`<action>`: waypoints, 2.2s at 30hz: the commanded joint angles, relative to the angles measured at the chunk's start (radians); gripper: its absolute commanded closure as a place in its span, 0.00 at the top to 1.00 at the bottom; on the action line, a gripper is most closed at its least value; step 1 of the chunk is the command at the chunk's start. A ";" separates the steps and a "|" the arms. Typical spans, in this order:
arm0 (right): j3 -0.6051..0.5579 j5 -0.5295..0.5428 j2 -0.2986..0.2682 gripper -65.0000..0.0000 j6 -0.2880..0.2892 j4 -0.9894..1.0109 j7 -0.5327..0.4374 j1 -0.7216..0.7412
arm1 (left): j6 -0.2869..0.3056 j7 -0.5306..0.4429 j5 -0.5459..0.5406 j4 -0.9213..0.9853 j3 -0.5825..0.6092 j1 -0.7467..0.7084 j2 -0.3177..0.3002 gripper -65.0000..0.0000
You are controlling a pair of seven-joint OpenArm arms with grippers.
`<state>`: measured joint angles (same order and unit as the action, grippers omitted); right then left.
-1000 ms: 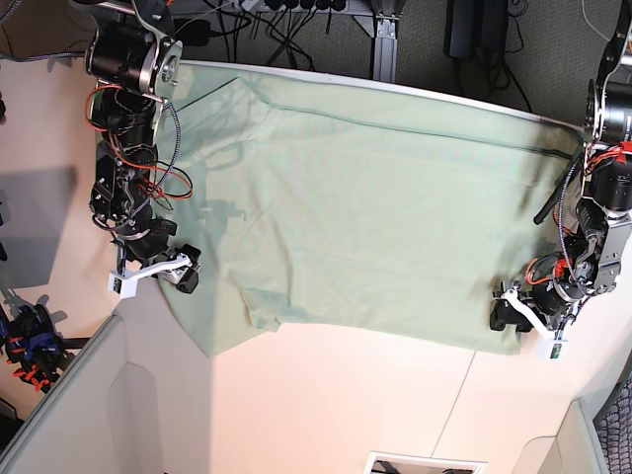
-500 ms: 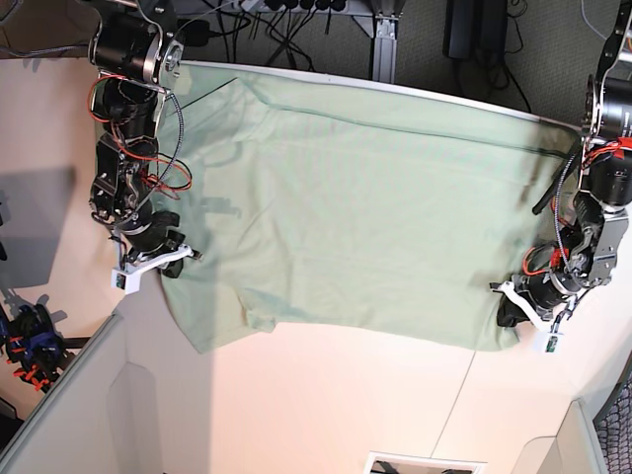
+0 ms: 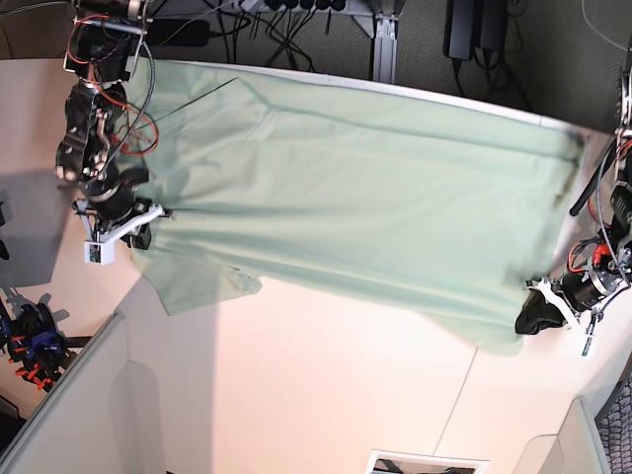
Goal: Fold the T-shirt properly
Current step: 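Fold the grasped edge over toward the other folded edge with both grippers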
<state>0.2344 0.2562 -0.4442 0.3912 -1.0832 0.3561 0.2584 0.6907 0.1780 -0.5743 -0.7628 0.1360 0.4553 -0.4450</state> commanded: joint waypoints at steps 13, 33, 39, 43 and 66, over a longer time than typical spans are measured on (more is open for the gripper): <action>0.058 0.061 -0.079 0.00 -0.016 -0.243 0.019 -0.185 | 0.007 0.102 -0.096 -0.495 -0.007 -0.304 -0.151 0.00; 0.146 0.069 -0.024 0.49 -0.020 -0.256 0.014 -0.284 | 0.007 0.148 -0.117 -0.560 -0.007 -0.414 -0.114 0.00; 0.286 0.167 -0.012 0.49 -0.019 -0.261 0.014 -0.275 | 0.007 0.148 -0.095 -0.560 -0.007 -0.418 -0.116 0.00; 0.321 0.174 -0.013 0.49 -0.020 -0.257 0.014 -0.209 | 0.007 0.148 -0.095 -0.560 -0.007 -0.422 -0.115 0.00; 0.047 0.031 0.036 0.49 -0.016 0.292 -0.089 0.146 | 0.007 0.167 -0.095 -0.560 -0.007 -0.425 -0.115 0.00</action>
<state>0.2832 0.2871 -0.4007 0.3706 -0.7784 0.2501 0.3855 0.6926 0.3664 -0.6529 -1.3071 0.1371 0.0135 -0.5434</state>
